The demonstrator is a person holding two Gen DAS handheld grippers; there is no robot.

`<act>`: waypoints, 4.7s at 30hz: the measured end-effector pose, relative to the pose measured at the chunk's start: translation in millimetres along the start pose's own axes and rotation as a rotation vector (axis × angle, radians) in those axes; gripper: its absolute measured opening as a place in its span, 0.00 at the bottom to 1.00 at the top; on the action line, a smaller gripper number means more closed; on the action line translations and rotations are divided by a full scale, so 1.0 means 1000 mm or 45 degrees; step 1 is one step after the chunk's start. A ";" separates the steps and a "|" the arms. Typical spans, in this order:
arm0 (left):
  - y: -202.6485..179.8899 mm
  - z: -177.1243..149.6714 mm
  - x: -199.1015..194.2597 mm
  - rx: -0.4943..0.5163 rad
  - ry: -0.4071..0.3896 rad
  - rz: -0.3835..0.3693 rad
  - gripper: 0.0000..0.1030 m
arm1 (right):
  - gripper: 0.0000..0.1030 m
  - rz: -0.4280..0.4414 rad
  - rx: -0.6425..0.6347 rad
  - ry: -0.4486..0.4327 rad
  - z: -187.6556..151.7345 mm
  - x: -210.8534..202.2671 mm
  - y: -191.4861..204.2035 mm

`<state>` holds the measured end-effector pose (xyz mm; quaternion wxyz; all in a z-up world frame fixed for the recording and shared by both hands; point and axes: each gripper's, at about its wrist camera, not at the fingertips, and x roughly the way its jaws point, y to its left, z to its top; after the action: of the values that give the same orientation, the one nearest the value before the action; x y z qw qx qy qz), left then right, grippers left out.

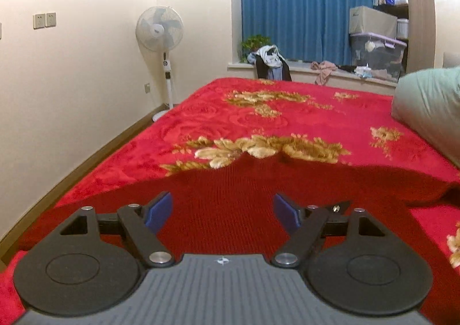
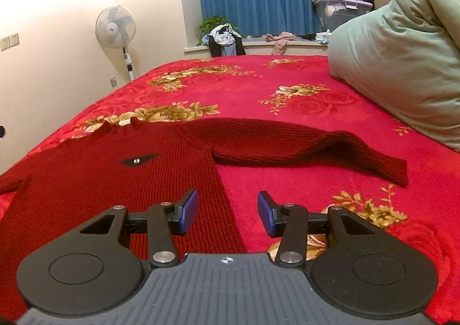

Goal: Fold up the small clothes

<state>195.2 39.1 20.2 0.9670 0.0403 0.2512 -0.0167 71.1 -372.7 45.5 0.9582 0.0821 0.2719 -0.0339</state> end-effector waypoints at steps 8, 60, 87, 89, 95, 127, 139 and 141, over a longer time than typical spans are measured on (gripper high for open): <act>0.006 -0.011 0.044 -0.108 0.184 -0.018 0.80 | 0.44 0.000 0.047 0.049 -0.002 0.018 -0.005; 0.131 0.002 0.087 -0.546 0.358 0.066 0.61 | 0.45 0.622 -0.271 0.218 0.090 0.170 0.185; 0.122 -0.012 0.183 -0.857 0.363 -0.213 0.07 | 0.47 0.136 -0.378 0.306 -0.044 0.098 0.035; 0.128 -0.005 0.168 -0.834 0.308 -0.175 0.07 | 0.47 0.132 -0.395 0.300 -0.044 0.095 0.038; 0.112 0.001 0.154 -0.525 0.355 0.105 0.10 | 0.49 0.136 -0.359 0.305 -0.044 0.093 0.038; 0.244 -0.051 0.057 -0.866 0.338 0.012 0.25 | 0.47 0.131 0.000 0.211 -0.019 0.023 -0.004; 0.341 -0.097 0.080 -1.396 0.366 0.206 0.44 | 0.44 0.062 -0.216 0.407 -0.039 0.073 0.020; 0.349 -0.099 0.085 -1.426 0.343 0.206 0.44 | 0.44 0.063 -0.249 0.402 -0.042 0.071 0.024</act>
<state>239.5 394.2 -83.1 0.7986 -0.4564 0.3387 0.1980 112.5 -343.0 -24.0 0.9076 -0.0005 0.4187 0.0296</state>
